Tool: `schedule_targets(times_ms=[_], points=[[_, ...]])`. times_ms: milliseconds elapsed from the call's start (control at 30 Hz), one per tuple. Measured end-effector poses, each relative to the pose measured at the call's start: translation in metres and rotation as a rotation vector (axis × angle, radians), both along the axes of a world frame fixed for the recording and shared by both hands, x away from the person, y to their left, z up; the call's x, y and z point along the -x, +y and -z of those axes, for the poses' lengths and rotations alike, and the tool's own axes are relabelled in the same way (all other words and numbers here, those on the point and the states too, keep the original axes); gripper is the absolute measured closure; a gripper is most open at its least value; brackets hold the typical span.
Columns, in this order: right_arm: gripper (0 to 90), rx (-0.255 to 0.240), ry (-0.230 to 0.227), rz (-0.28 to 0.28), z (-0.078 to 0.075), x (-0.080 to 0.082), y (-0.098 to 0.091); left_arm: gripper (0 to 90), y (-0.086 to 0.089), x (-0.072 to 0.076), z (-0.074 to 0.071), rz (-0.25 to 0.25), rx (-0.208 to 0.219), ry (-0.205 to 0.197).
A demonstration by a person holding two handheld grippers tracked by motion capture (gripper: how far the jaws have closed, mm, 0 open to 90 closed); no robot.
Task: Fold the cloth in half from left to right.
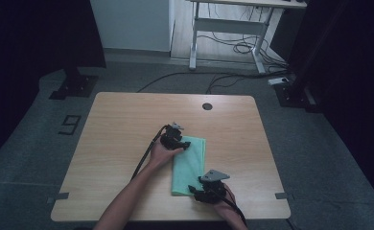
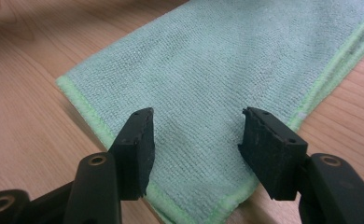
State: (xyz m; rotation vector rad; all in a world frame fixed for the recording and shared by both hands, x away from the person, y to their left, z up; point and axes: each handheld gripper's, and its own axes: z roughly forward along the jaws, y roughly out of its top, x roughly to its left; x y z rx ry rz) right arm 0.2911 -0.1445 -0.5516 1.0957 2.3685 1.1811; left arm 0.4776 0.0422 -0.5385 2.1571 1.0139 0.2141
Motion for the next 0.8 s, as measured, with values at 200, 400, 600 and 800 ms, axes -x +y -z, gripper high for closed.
schedule_targets(times_ms=[200,400,600,800], points=[[43.2,-0.009,0.004,-0.001,0.000,-0.001,-0.001,43.7,0.000,0.000,-0.002,0.008,-0.001,0.008],[39.6,-0.015,0.007,-0.005,-0.002,-0.003,-0.004,43.3,0.014,0.004,-0.012,-0.010,0.019,-0.010],[37.7,-0.049,-0.006,0.011,-0.011,-0.008,-0.007,43.4,0.032,0.015,-0.027,-0.013,0.039,-0.034],[37.1,-0.061,-0.023,0.034,-0.018,-0.019,-0.008,43.3,0.049,0.026,-0.036,-0.021,0.050,-0.055]])
